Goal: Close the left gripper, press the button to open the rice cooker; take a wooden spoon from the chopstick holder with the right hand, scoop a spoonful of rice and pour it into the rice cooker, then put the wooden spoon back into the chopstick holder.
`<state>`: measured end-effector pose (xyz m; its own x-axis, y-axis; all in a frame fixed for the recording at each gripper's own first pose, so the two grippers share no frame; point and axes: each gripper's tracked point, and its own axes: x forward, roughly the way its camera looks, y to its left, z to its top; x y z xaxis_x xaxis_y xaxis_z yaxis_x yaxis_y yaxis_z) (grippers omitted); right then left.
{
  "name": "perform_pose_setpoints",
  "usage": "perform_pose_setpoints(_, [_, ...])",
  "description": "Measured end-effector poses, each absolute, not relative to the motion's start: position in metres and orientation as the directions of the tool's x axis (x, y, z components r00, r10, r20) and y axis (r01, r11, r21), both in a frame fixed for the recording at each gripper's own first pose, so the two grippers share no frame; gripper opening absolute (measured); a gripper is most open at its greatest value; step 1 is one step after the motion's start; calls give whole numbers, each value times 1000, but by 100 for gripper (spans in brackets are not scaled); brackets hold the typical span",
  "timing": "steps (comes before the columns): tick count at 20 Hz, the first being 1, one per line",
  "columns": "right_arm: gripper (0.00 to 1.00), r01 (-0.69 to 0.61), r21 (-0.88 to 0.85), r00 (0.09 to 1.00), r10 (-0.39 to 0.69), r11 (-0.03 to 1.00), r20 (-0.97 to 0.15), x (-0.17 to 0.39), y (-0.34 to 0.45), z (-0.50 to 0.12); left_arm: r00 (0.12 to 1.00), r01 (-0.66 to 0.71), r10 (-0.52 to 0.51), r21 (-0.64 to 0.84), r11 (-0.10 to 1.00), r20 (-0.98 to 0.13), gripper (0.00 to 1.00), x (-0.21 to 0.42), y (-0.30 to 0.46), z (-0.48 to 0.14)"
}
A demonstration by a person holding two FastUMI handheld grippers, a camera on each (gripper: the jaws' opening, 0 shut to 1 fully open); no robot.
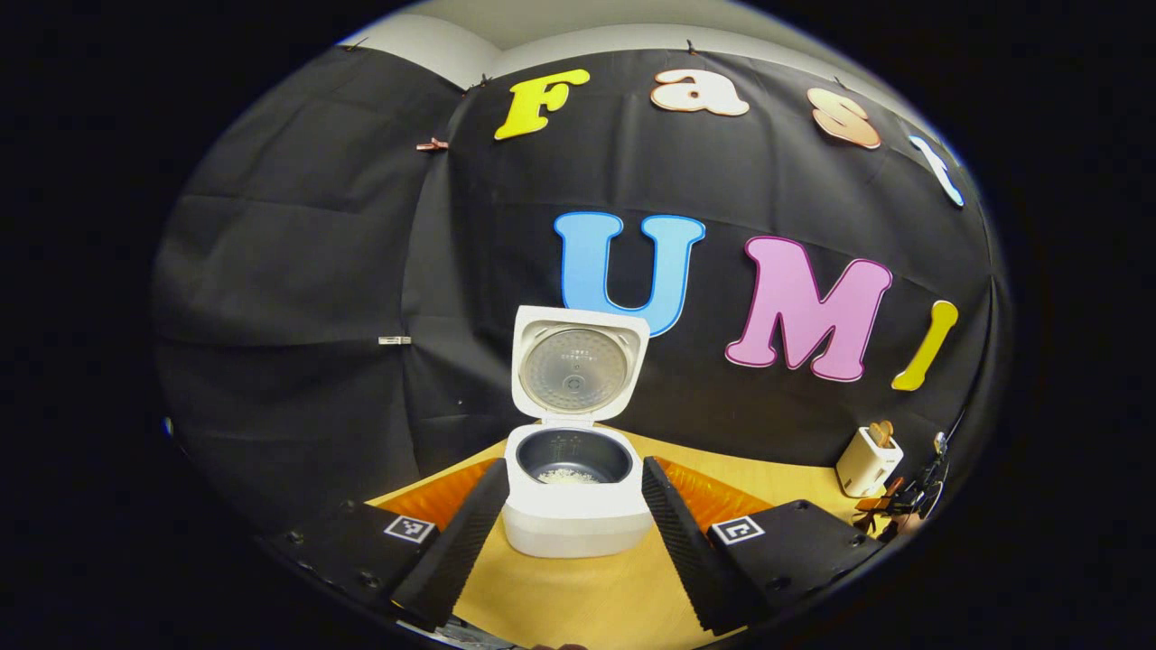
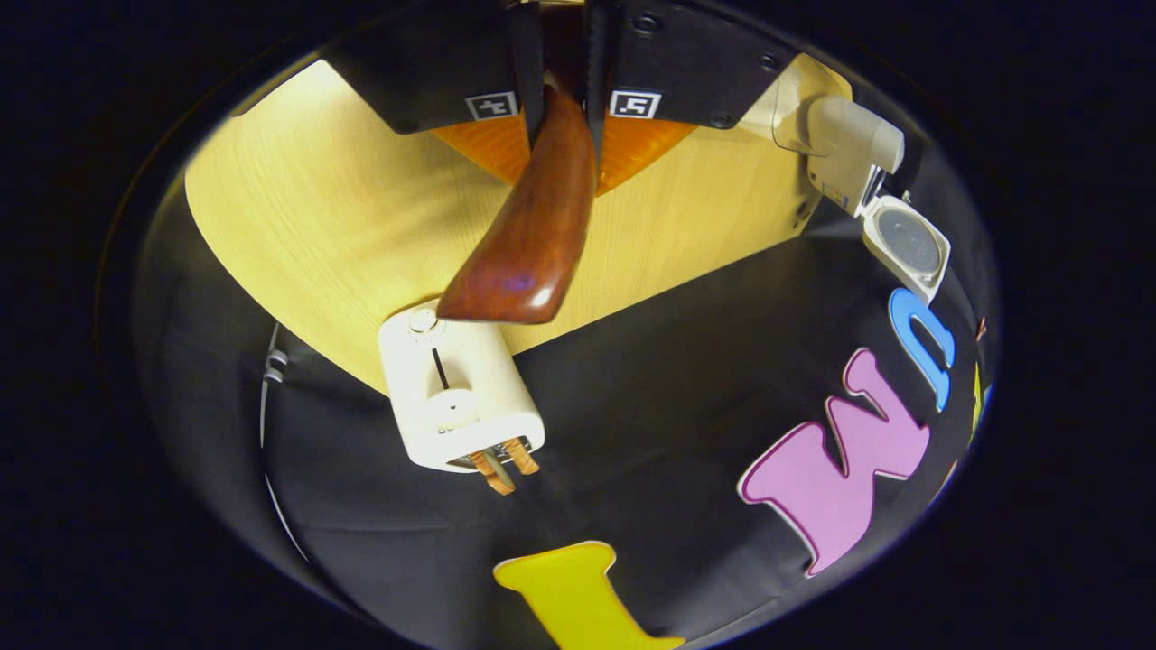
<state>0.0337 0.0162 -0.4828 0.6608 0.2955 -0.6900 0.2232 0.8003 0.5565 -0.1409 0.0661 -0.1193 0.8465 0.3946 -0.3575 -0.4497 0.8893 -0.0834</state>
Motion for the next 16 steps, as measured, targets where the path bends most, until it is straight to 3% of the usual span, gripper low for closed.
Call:
perform_pose_setpoints(1, [10,212,553,665,296,806,-686,33,16,-480,849,-445,389,-86,892,-359,95,-139,66,-121])
perform_pose_setpoints(2, [21,203,549,671,293,811,-681,33,14,-476,851,-436,380,-86,896,-362,95,-136,66,-123])
perform_pose_setpoints(16, [21,167,516,833,159,840,-529,61,-3,-333,913,-288,220,-162,944,-344,95,-81,95,-143])
